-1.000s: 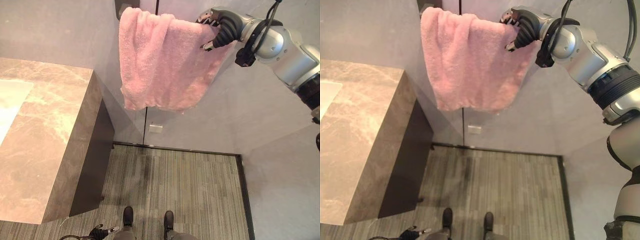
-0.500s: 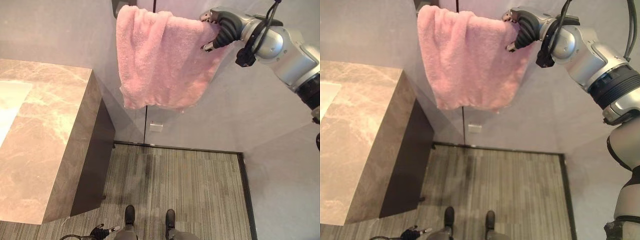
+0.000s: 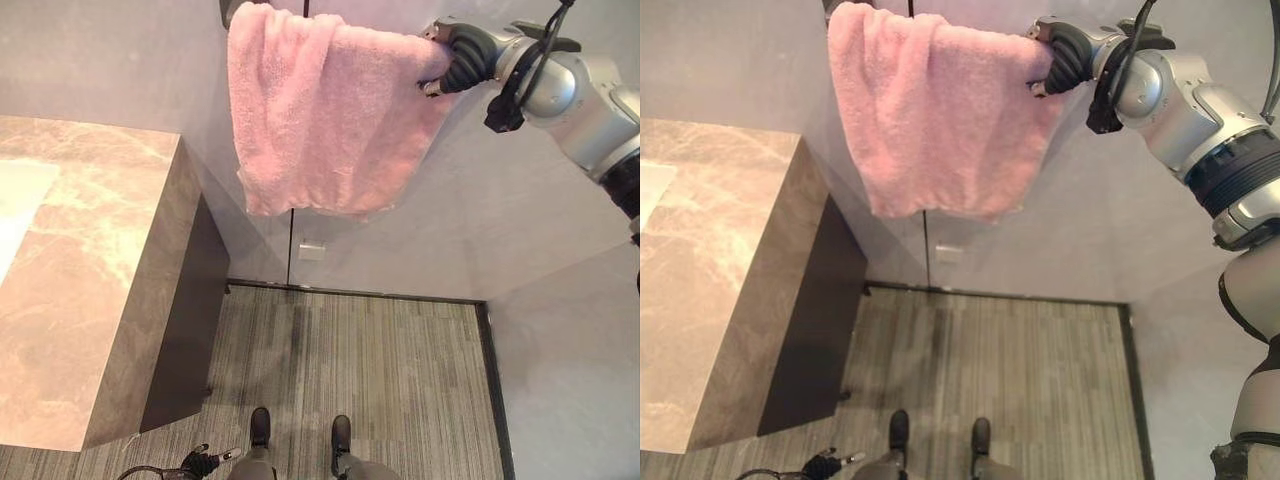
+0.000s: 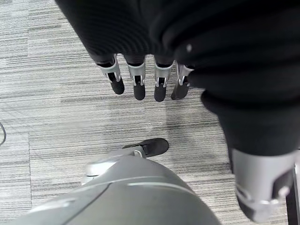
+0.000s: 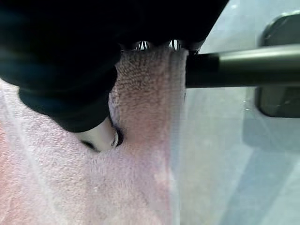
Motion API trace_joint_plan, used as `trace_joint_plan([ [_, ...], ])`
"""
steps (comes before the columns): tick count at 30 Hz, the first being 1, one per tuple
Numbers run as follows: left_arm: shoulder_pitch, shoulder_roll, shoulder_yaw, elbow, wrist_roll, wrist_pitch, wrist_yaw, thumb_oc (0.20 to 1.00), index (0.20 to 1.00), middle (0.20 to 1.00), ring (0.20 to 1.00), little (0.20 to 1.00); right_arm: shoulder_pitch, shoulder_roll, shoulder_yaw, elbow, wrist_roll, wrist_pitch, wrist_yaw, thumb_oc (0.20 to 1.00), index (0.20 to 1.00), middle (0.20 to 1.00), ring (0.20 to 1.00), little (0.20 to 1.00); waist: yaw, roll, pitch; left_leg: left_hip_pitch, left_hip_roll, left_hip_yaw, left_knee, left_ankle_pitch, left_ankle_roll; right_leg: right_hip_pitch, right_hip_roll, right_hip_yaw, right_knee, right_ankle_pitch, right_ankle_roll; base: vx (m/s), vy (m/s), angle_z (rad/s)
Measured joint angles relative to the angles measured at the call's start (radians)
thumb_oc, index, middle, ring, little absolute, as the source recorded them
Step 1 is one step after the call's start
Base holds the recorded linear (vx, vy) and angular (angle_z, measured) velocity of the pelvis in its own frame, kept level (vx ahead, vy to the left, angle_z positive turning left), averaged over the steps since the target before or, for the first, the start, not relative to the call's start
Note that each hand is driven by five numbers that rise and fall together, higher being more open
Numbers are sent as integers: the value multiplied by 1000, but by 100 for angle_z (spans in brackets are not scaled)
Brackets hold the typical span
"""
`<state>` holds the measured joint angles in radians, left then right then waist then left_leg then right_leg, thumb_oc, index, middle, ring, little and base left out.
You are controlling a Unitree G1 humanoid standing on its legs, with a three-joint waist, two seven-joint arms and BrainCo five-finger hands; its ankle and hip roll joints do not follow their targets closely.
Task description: Put brush and paste in cup on sink, flatten towel.
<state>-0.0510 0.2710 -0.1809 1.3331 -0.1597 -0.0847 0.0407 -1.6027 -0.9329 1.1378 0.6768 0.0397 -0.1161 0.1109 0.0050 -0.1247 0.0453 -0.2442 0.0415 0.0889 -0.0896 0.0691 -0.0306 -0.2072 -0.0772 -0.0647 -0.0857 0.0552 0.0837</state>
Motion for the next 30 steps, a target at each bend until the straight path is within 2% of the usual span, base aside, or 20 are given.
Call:
trace_joint_plan([
  [7, -1, 0, 0, 0, 0, 0, 0, 1000, 1000, 1000, 1000, 1000, 0, -14, 0, 11, -19, -9, 0, 485, 485, 485, 485, 485, -7, -1, 7, 0, 0, 0, 0, 0, 0, 0, 0, 0, 0, 0, 0, 0, 0, 0],
  [8, -1, 0, 0, 0, 0, 0, 0, 1000, 1000, 1000, 1000, 1000, 0, -16, 0, 11, -19, -9, 0, 451, 451, 451, 451, 451, -9, 0, 9, 0, 0, 0, 0, 0, 0, 0, 0, 0, 0, 0, 0, 0, 0, 0],
  [13, -4, 0, 0, 0, 1, 0, 0, 1000, 1000, 1000, 1000, 1000, 0, -32, 0, 16, -27, -12, 0, 423, 423, 423, 423, 423, -15, 3, 12, 0, 0, 0, 0, 0, 0, 0, 0, 0, 0, 0, 0, 0, 0, 0],
  [16, -13, 0, 0, 0, 1, 0, 0, 1000, 1000, 1000, 1000, 1000, 0, -47, 0, 16, -46, -13, 0, 360, 360, 360, 360, 360, -17, 4, 12, 0, 0, 0, 0, 0, 0, 0, 0, 0, 0, 0, 0, 0, 0, 0],
  [17, -17, 0, 0, 0, 1, 0, 0, 1000, 1000, 1000, 1000, 1000, 0, -54, 0, 16, -47, -17, 0, 241, 241, 241, 241, 241, -17, 5, 13, 0, 0, 0, 0, 0, 0, 0, 0, 0, 0, 0, 0, 0, 0, 0],
  [18, -19, 0, 0, 0, 1, 0, 0, 1000, 1000, 1000, 1000, 1000, 0, -55, -1, 16, -47, -18, 0, 200, 200, 200, 200, 200, -17, 5, 13, 0, 0, 0, 0, 1, 1, 0, 0, 0, 0, 0, 0, 0, 0, 0],
  [25, -27, 0, 0, 0, 1, -1, 0, 1000, 1000, 1000, 1000, 1000, 12, -56, -28, 17, -58, -26, -1, 200, 200, 200, 200, 200, -16, 10, 16, 0, -1, -1, 0, 2, 2, 1, -1, -1, 0, 1, 0, 0, 0, 0],
  [26, -27, -1, 0, 0, 1, -1, 0, 1000, 1000, 1000, 1000, 1000, 14, -57, -30, 17, -59, -27, -1, 310, 310, 310, 310, 310, -16, 10, 17, 0, -1, -2, 0, 2, 2, 1, -1, -1, 0, 1, 0, 0, 0, 0],
  [27, -27, -1, 0, 0, 1, -1, 0, 1000, 1000, 1000, 1000, 1000, 14, -58, -30, 17, -64, -28, -1, 501, 501, 501, 501, 501, -16, 11, 17, 0, -1, -2, 0, 3, 2, 1, -1, -1, 0, 1, 0, 0, 0, 0],
  [28, -27, -1, 0, 0, 1, -1, 0, 1000, 1000, 1000, 1000, 1000, 14, -59, -31, 17, -64, -28, -1, 1000, 1000, 1000, 1000, 1000, -16, 11, 17, 0, -1, -2, 0, 3, 2, 1, -1, -1, 0, 1, -1, 0, 0, 0],
  [30, -27, -1, 0, 0, 1, -1, 0, 1000, 1000, 1000, 1000, 1000, 21, -61, -51, 19, -70, -28, -3, 1000, 1000, 1000, 1000, 1000, -16, 12, 18, 0, -1, -3, 0, 4, 2, 1, -1, -1, 0, 1, -1, 0, 0, 0],
])
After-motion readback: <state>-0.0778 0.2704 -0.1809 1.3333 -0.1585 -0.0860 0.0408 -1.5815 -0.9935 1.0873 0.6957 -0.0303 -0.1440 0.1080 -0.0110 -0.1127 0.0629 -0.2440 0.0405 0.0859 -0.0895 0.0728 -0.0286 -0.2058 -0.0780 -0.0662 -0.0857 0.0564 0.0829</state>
